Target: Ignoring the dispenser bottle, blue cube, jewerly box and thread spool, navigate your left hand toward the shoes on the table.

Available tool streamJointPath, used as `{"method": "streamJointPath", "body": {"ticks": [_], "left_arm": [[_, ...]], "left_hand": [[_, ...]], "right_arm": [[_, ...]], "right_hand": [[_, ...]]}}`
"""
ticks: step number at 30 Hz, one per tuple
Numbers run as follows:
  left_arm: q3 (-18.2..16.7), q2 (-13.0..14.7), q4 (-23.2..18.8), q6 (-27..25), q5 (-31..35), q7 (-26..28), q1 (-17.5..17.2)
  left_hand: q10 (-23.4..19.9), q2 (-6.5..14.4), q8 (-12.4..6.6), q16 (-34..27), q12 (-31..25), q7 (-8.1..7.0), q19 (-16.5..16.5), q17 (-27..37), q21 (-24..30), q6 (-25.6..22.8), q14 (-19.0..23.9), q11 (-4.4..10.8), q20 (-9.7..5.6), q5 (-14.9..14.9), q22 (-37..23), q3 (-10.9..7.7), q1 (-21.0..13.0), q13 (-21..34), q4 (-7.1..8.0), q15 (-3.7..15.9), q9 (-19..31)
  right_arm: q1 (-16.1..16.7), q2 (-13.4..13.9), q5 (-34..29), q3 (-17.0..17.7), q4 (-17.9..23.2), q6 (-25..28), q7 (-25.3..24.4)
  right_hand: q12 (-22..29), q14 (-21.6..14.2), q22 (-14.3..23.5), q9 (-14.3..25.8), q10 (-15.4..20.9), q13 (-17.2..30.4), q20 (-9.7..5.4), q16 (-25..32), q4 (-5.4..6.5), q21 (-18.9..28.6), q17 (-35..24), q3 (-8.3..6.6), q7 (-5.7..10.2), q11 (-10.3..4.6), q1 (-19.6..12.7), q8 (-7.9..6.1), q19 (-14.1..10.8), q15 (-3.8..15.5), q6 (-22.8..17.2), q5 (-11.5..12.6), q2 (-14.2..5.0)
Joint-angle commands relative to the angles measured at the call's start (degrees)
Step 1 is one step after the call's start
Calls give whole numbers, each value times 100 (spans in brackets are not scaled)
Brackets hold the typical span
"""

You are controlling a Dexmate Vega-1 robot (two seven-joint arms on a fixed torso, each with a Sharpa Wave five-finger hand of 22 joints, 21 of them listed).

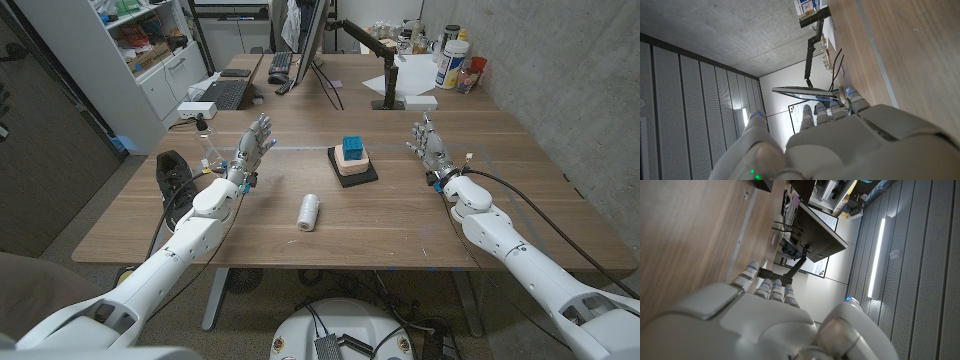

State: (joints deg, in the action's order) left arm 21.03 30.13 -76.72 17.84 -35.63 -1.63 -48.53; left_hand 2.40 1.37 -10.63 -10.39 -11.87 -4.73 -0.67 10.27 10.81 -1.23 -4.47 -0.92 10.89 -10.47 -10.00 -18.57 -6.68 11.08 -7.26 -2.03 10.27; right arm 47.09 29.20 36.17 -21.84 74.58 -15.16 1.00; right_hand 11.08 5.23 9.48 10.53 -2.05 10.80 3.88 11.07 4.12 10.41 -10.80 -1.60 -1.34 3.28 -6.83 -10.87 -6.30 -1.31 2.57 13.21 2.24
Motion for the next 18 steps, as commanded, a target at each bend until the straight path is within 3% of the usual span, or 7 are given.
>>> {"method": "streamJointPath", "body": {"ticks": [1,13,18], "left_arm": [[15,72,-219,105,230,141,-76],[11,238,-571,-26,633,555,-205],[29,384,-856,-117,1191,1029,-304]], "left_hand": [[45,-4,-35,-7,-39,-23,44,21,2,-13,-70,21,20,-18,-13,-52,-59,19,2,-16,13],[53,12,-25,4,-36,-14,110,19,-15,4,-132,-6,19,-16,-13,-67,-84,18,-8,-37,12],[57,27,-27,7,-34,-12,172,18,-33,-2,-159,5,36,-15,-13,-79,-103,18,-15,-46,12]], "right_arm": [[54,31,-13,31,54,-33,-66],[92,49,-19,44,115,-1,-131],[92,43,-28,42,110,-3,-148]], "right_hand": [[27,46,21,26,1,15,6,29,20,30,-28,3,11,44,-43,-29,-19,-6,43,26,-5],[27,53,21,26,5,15,7,27,18,27,-28,9,9,30,-42,-30,-7,11,40,24,-12],[25,54,21,26,-1,15,6,27,17,15,-28,10,9,14,-43,-29,24,12,44,24,-19]]}}
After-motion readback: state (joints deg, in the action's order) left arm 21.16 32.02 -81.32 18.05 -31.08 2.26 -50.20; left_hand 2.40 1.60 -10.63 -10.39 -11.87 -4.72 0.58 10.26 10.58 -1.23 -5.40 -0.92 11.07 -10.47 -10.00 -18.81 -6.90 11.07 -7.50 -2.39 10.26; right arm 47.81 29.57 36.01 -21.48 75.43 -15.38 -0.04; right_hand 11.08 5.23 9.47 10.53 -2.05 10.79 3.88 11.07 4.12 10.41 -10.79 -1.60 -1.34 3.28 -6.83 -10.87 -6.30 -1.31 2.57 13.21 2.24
